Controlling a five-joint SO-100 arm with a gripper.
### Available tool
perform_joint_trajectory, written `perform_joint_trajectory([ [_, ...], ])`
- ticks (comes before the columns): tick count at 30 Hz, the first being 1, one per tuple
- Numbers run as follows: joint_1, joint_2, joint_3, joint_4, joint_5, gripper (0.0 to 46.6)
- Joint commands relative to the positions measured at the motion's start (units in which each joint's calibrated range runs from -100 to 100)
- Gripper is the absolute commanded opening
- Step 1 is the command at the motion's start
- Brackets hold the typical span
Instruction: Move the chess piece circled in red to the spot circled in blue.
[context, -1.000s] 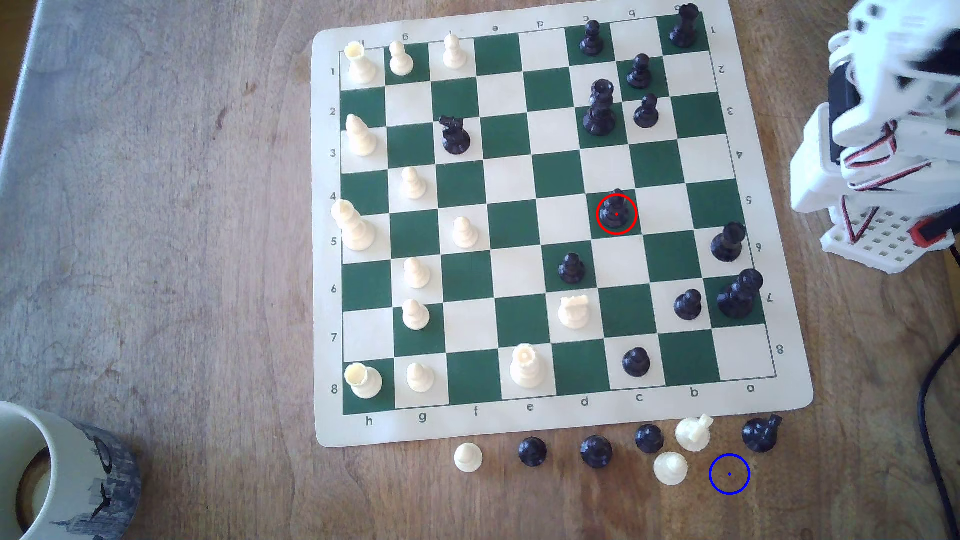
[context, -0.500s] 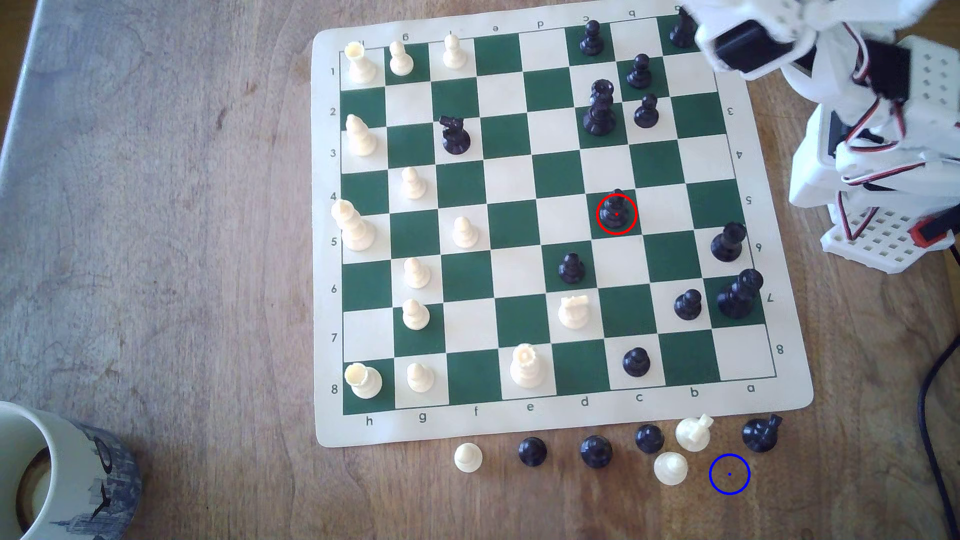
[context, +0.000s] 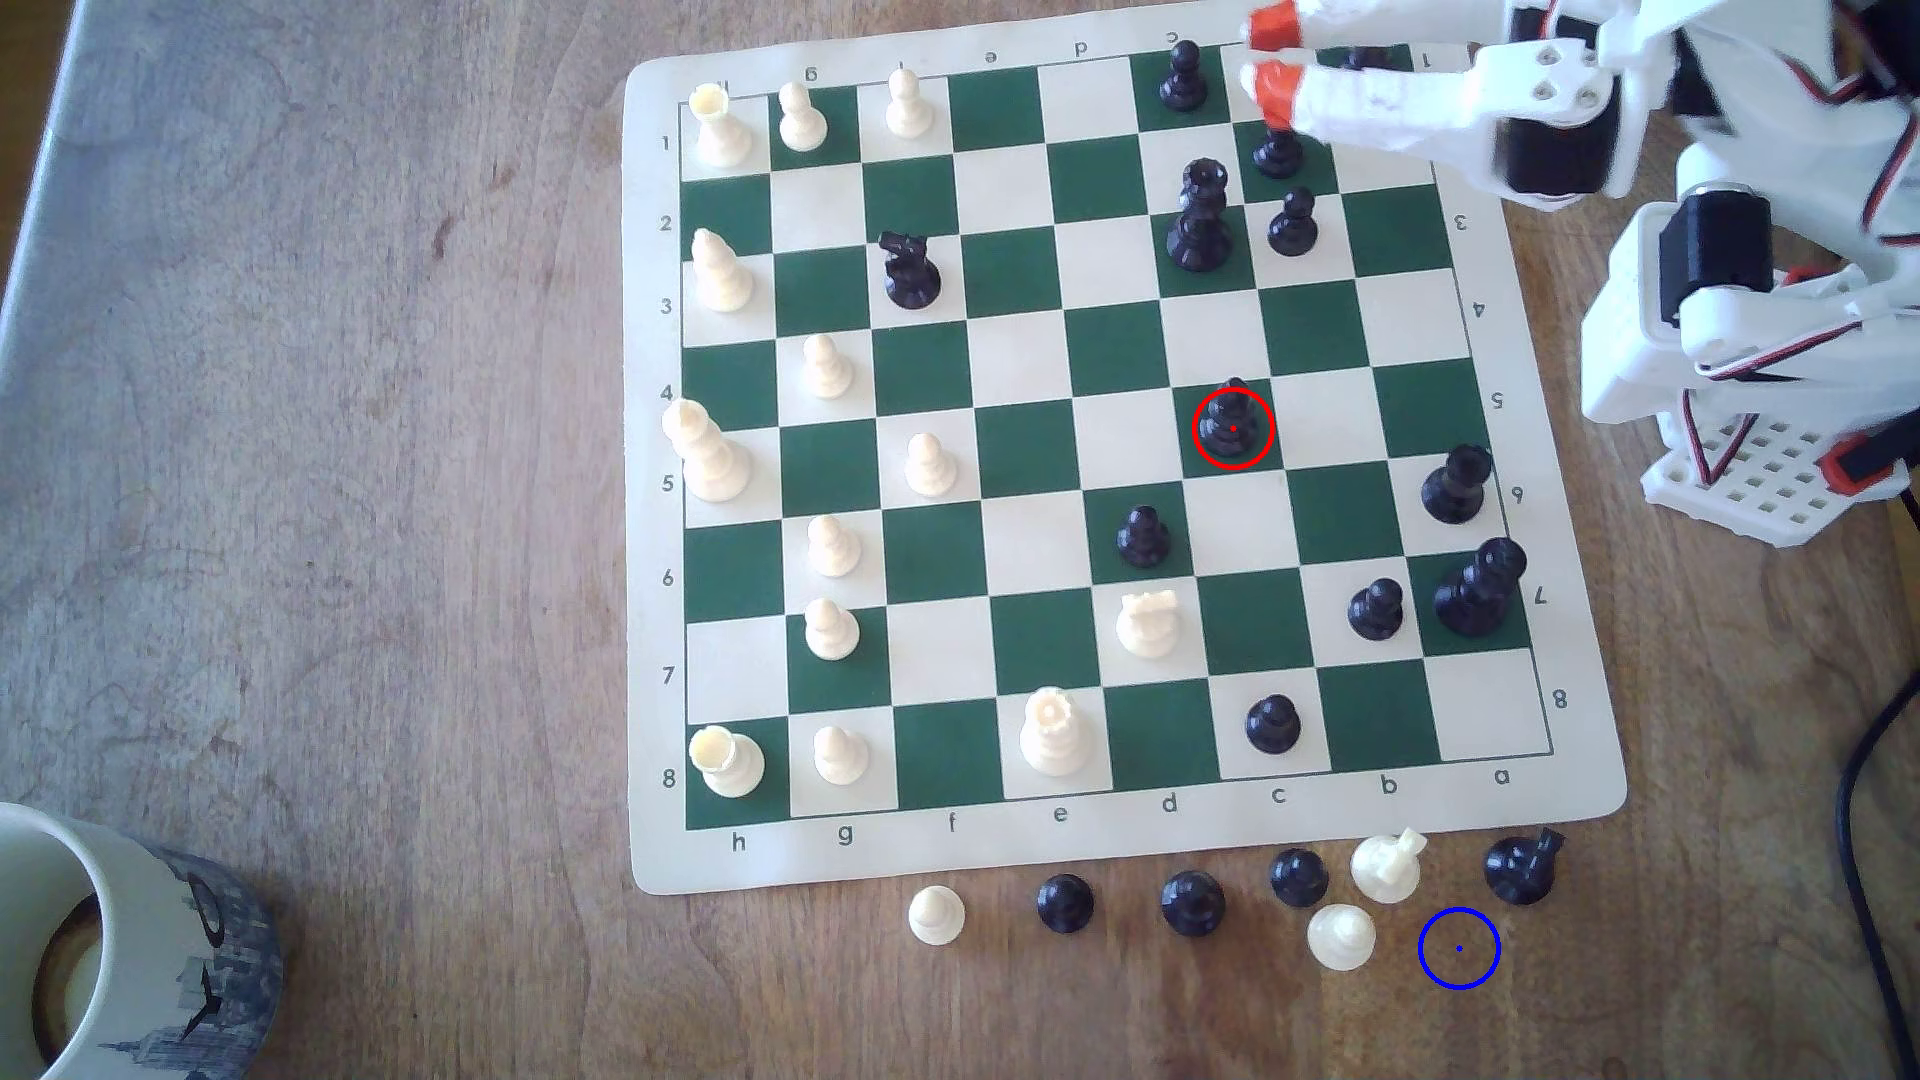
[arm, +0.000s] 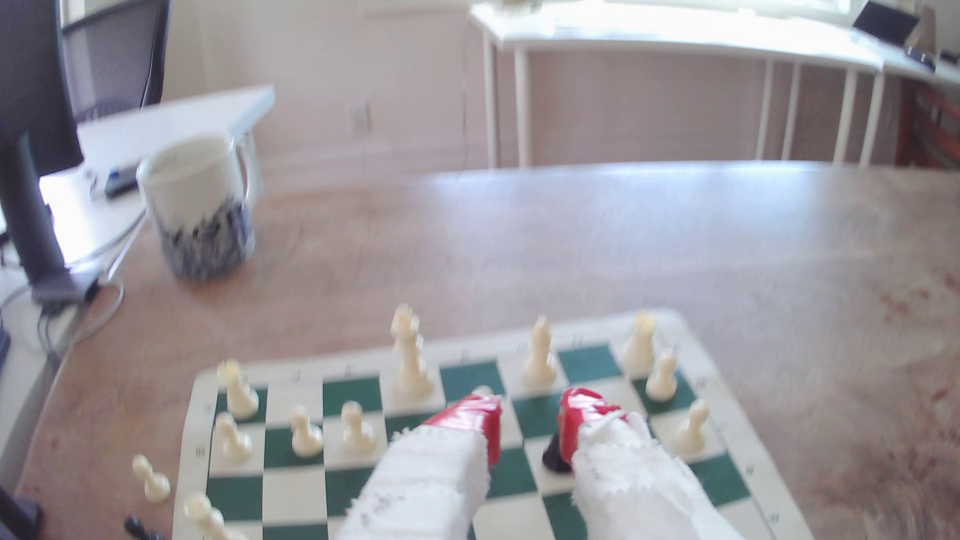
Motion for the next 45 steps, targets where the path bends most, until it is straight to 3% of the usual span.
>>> perform_joint_trajectory([
  [1,-1.41,12.39,-12.18,9.80,-1.47,8.4],
  [5,-2.59,21.90,-18.26,14.96,-3.42,12.2],
  [10,-4.39,28.95,-22.15,19.54,-2.25,15.2],
  [23,-3.84,47.11,-24.60,18.32,-2.59,15.2],
  [45,-4.07,56.53,-15.54,9.55,-2.44,15.1],
])
